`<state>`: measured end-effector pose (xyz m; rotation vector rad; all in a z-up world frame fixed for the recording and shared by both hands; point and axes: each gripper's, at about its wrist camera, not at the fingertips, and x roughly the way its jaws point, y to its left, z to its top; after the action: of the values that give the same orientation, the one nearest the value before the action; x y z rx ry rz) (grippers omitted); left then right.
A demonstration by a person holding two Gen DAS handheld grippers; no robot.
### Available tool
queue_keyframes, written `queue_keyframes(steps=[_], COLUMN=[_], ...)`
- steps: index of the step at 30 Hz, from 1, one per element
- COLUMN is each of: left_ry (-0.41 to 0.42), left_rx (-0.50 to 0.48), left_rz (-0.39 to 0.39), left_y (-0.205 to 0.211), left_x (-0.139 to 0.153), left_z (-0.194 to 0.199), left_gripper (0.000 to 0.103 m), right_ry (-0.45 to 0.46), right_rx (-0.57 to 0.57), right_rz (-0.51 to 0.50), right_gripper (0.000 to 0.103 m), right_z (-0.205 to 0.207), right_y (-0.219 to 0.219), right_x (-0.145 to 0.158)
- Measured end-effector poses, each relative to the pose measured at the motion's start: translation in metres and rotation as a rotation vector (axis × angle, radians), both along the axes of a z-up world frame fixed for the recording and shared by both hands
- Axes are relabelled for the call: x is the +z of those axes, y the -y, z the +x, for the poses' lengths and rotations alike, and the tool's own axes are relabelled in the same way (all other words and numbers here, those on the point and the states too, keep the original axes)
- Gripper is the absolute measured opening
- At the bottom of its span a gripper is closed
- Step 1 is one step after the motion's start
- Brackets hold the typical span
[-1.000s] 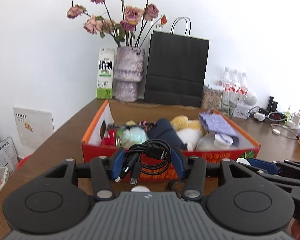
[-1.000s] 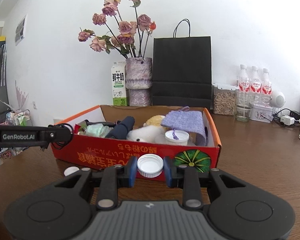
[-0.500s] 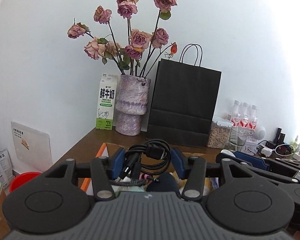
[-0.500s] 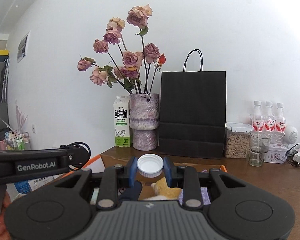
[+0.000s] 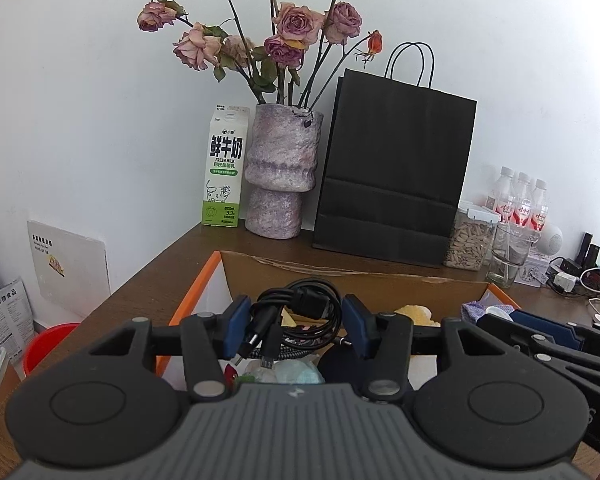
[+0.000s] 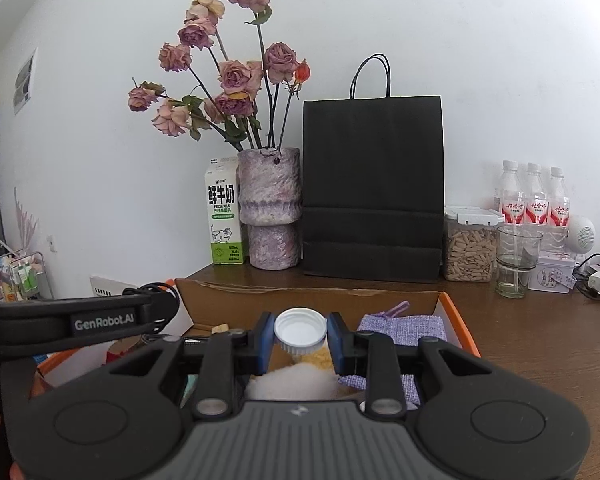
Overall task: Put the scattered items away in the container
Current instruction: 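Carry the white cap and black cable over the box and open both grippers, then withdraw both grippers from the box toward the remaining white cap and orange item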
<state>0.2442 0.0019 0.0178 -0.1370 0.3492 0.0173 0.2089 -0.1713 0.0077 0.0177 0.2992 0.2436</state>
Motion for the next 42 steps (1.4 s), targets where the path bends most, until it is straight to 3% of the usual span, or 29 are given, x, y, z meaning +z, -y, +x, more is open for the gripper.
queue_keyframes(steps=[10,11,12,13,14,15,17,19,42], left_ry=[0.013,0.023,0.038,0.053,0.074,0.097,0.148,0.168,0.197], left_rx=[0.008,0.012,0.012,0.015,0.026,0.038,0.053,0.061,0.086], left_rz=[0.025,0.032,0.037,0.04,0.048,0.054,0.067,0.068,0.069], left_y=[0.003,0.004,0.004,0.004,0.005,0.005,0.007,0.007,0.004], left_x=[0.0,0.0,0.001,0.001,0.002,0.002,0.004,0.004,0.002], left_z=[-0.005,-0.006,-0.008,-0.011,-0.014,-0.018,-0.025,-0.029,-0.039], left_gripper=[0.053,0.055,0.064,0.079,0.088,0.102,0.103,0.103,0.103], right_ry=[-0.01,-0.007,-0.008,-0.005,0.006,0.024,0.055,0.059,0.065], right_rx=[0.003,0.004,0.006,0.003,0.0,-0.005,-0.006,-0.01,-0.04], right_rz=[-0.007,-0.006,-0.009,-0.014,-0.018,-0.023,-0.027,-0.021,-0.025], right_gripper=[0.028,0.032,0.049,0.061,0.081,0.092,0.093,0.102,0.103], right_z=[-0.005,-0.006,-0.008,-0.01,-0.013,-0.017,-0.023,-0.025,-0.03], right_y=[-0.001,-0.001,-0.001,-0.002,-0.002,-0.002,-0.002,0.0,0.004], right_x=[-0.002,-0.002,-0.003,-0.003,-0.003,-0.002,0.001,0.001,0.004])
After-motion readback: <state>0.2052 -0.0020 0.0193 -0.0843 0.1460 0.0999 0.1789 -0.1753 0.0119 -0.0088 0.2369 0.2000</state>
